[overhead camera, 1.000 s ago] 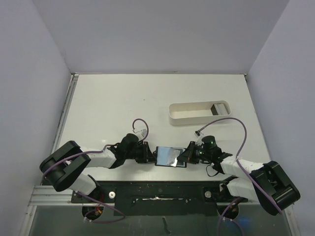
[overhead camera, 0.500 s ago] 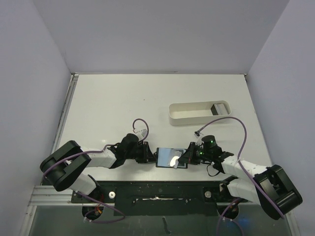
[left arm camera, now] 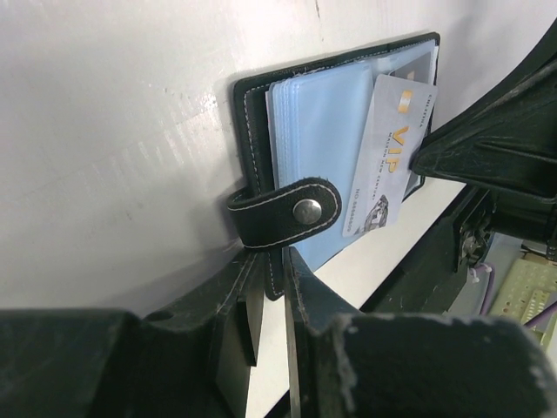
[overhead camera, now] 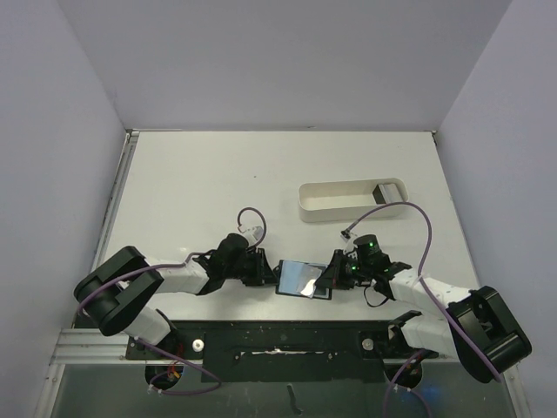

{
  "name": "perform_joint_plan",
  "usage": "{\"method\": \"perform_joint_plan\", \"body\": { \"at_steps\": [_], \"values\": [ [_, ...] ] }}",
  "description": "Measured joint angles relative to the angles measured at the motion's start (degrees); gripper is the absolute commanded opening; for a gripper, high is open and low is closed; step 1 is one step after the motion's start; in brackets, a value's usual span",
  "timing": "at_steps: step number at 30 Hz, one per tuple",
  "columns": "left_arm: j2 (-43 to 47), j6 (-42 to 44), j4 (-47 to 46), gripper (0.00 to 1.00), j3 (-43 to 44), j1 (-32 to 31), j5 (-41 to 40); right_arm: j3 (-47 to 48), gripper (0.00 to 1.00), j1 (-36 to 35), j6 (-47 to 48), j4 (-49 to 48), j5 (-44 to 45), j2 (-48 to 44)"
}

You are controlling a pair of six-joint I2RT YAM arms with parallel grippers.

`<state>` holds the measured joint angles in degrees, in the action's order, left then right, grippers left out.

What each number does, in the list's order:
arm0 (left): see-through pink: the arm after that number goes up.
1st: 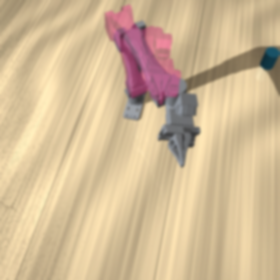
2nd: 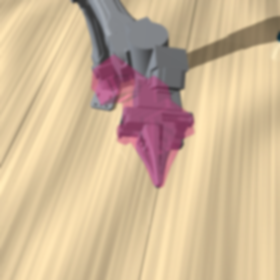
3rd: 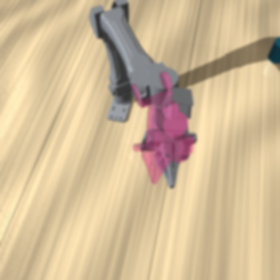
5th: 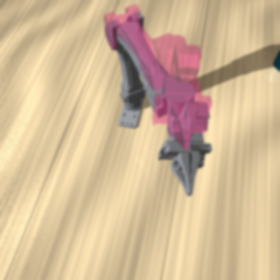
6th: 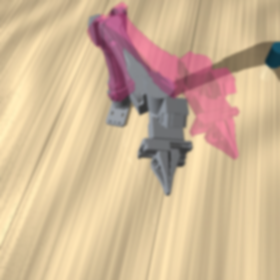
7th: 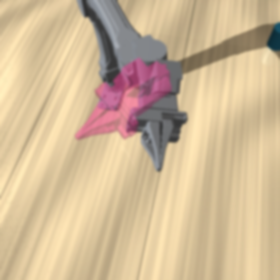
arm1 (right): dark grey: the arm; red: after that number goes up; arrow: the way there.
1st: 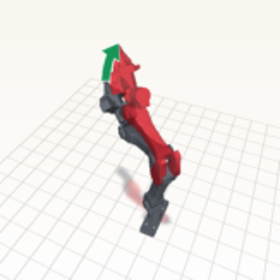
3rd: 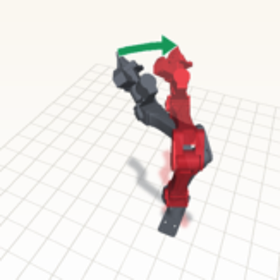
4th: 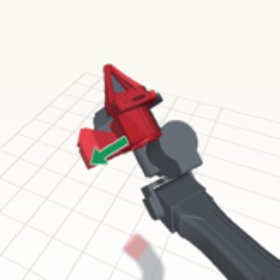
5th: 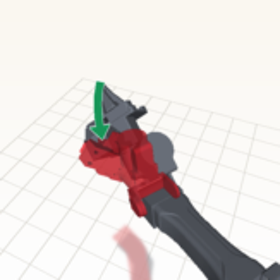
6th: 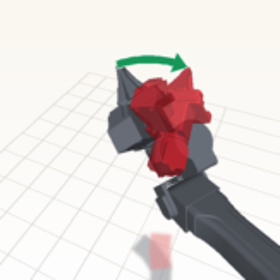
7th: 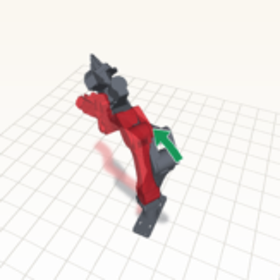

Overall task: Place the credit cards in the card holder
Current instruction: Insert the credit card into the card holder.

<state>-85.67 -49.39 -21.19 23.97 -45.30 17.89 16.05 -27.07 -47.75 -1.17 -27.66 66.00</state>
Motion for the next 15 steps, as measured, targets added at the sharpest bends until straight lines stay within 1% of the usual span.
{"method": "perform_joint_plan", "body": {
  "at_steps": [15],
  "values": [
    [-0.6, 0.8, 0.2, 0.15, 0.9, 0.1, -0.7, 2.5, 0.0, 1.2, 3.0, 6.8, 0.0, 0.1]
  ]
}}
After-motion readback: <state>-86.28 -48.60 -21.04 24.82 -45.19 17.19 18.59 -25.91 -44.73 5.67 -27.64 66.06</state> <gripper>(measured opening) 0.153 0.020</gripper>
